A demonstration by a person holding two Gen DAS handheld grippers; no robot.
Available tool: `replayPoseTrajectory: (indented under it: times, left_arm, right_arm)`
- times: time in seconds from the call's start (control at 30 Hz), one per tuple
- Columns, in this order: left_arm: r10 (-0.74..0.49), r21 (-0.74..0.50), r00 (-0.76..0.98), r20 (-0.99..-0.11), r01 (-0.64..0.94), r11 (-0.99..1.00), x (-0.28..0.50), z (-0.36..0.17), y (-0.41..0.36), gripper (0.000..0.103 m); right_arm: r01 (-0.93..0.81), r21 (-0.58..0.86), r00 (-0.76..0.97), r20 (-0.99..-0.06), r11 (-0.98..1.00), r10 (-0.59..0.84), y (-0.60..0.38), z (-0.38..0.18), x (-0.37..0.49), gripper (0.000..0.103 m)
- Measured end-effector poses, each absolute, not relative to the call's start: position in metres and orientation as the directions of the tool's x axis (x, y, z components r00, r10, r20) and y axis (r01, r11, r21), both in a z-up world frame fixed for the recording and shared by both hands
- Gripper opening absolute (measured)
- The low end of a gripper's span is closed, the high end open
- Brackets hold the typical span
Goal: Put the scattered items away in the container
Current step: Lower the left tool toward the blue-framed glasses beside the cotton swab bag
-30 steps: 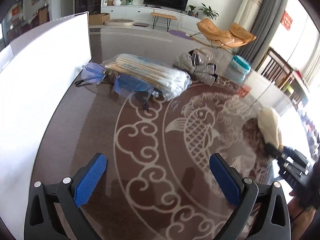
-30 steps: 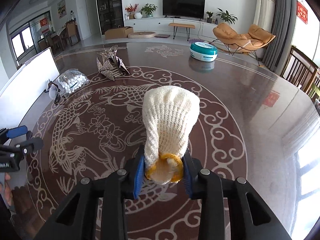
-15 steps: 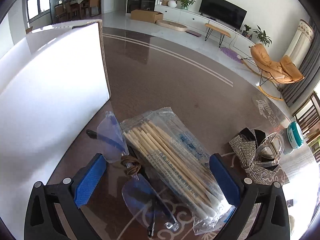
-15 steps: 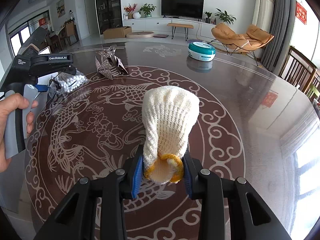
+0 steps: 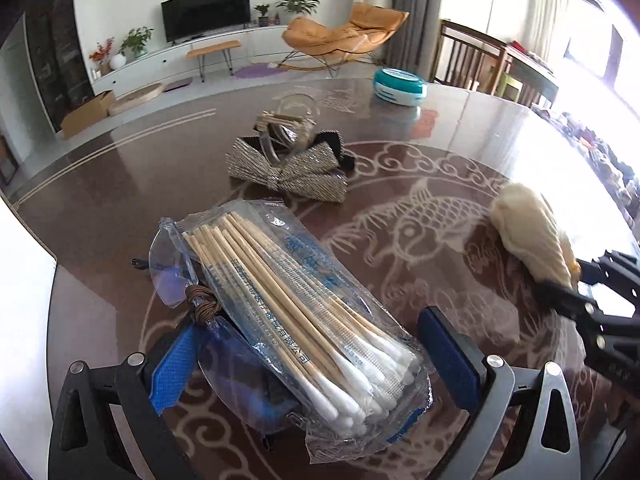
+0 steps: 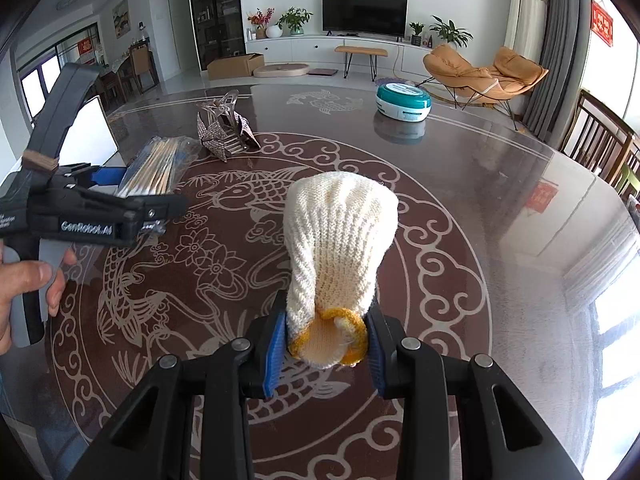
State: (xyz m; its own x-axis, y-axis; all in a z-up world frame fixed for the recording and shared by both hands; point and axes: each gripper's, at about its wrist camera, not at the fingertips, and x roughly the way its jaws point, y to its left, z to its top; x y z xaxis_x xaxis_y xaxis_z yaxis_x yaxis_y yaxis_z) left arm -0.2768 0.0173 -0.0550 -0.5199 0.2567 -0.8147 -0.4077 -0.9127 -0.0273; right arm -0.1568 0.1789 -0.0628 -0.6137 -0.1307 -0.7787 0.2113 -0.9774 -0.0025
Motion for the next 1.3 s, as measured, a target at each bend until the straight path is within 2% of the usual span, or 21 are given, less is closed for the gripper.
replayPoseTrajectory:
  times: [0.13, 0.37, 0.53, 0.8, 1.03, 1.17, 1.3]
  left_arm:
    - [0.277, -0.006, -0.504, -0.818, -0.475, -0.880, -0.214, -0.050, 0.013, 0.103]
    - [0.302, -0.104, -0.535, -0.789, -0.368, -0.924, -0.156, -0.047, -0.028, 0.103]
    - [0.332, -0.179, -0.622, -0.709, -0.296, -0.938, -0.130, -0.036, -0.050, 0.103]
    - [0.216, -0.244, -0.675, -0.705, -0.055, -0.968, -0.123, -0.040, -0.085, 0.103]
    - [0.088, -0.203, -0.627, -0.774, 0.113, -0.973, -0.125, -0.054, -0.096, 0.103]
    - [0.046, -0.141, -0.610, -0.791, 0.108, -0.984, -0.133, -0.058, -0.088, 0.103]
    - [0.072, -0.121, -0.603, -0.794, 0.041, -0.992, -0.147, -0.058, -0.072, 0.103]
  right_arm:
    - [0.211, -0.004, -0.614, -0.779, -0.977, -0.130, 0.179, -0.063, -0.157, 0.034]
    - [0.210, -0.013, -0.616, -0.779, -0.978, -0.122, 0.178, -0.063, -0.156, 0.034]
    - [0.200, -0.018, -0.616, -0.780, -0.980, -0.111, 0.179, -0.063, -0.155, 0.034]
    - [0.216, 0.002, -0.612, -0.779, -0.976, -0.137, 0.180, -0.063, -0.119, 0.035]
    - [0.213, 0.000, -0.613, -0.778, -0.977, -0.134, 0.185, -0.063, -0.097, 0.035]
    - [0.201, 0.013, -0.614, -0.778, -0.980, -0.136, 0.190, -0.062, -0.089, 0.035]
    - [0.187, 0.042, -0.614, -0.775, -0.981, -0.150, 0.198, -0.061, -0.075, 0.035]
